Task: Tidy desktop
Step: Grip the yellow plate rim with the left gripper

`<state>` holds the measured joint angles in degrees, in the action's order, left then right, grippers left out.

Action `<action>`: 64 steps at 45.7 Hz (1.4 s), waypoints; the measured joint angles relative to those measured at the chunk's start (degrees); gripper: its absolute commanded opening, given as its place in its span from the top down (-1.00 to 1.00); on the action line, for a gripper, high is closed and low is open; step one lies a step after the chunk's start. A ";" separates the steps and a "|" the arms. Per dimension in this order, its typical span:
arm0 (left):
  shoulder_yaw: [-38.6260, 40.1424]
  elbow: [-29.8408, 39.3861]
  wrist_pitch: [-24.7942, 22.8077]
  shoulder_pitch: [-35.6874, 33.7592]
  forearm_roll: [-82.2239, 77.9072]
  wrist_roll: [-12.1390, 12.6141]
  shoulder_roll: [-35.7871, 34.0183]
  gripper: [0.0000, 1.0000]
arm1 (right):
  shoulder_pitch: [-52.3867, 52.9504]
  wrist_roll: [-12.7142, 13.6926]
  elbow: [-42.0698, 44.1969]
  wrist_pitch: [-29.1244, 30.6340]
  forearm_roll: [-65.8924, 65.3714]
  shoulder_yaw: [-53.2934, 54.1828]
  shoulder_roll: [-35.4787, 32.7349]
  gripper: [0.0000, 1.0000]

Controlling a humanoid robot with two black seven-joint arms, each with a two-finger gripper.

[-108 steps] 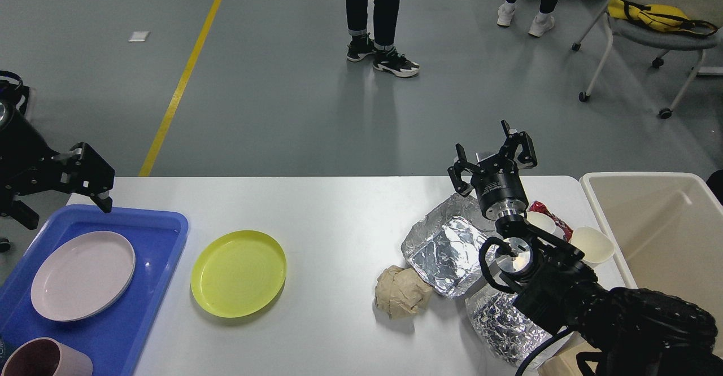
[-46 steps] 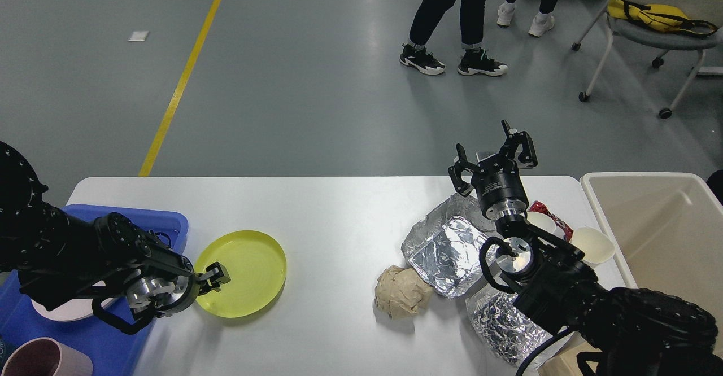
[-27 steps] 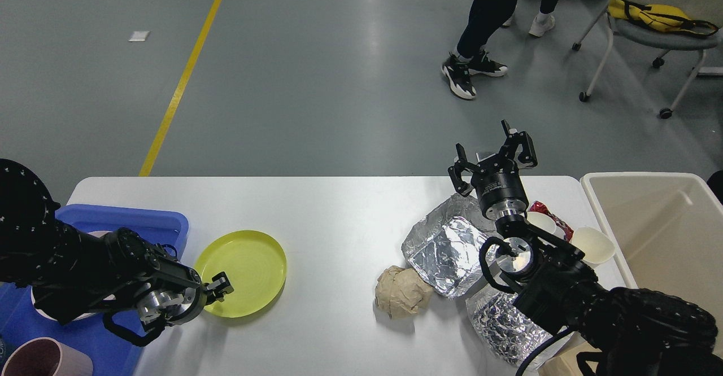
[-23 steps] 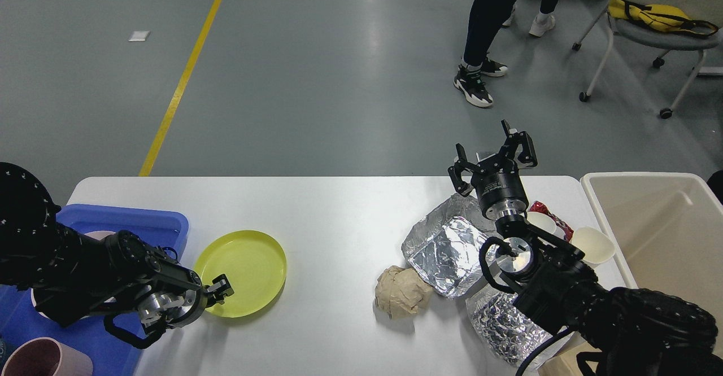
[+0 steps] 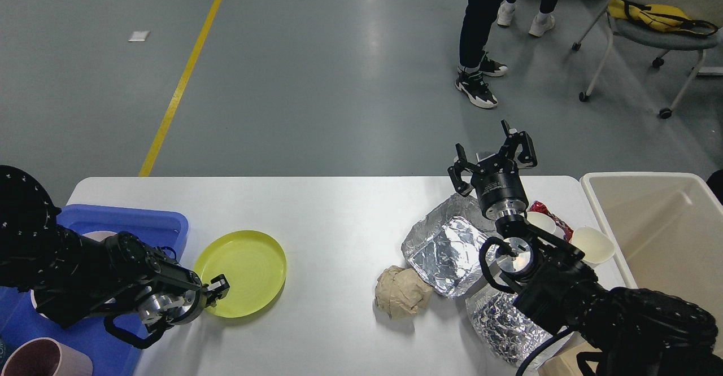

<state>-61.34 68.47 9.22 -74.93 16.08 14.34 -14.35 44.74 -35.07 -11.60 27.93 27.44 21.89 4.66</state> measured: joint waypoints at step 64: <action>0.66 0.09 -0.03 0.71 -0.32 0.10 -0.14 1.00 | 0.00 0.00 0.02 -0.04 0.04 0.00 0.00 -1.00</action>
<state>-60.68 68.56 9.19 -74.22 15.76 14.44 -14.49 44.74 -35.07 -11.58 27.89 27.48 21.89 4.66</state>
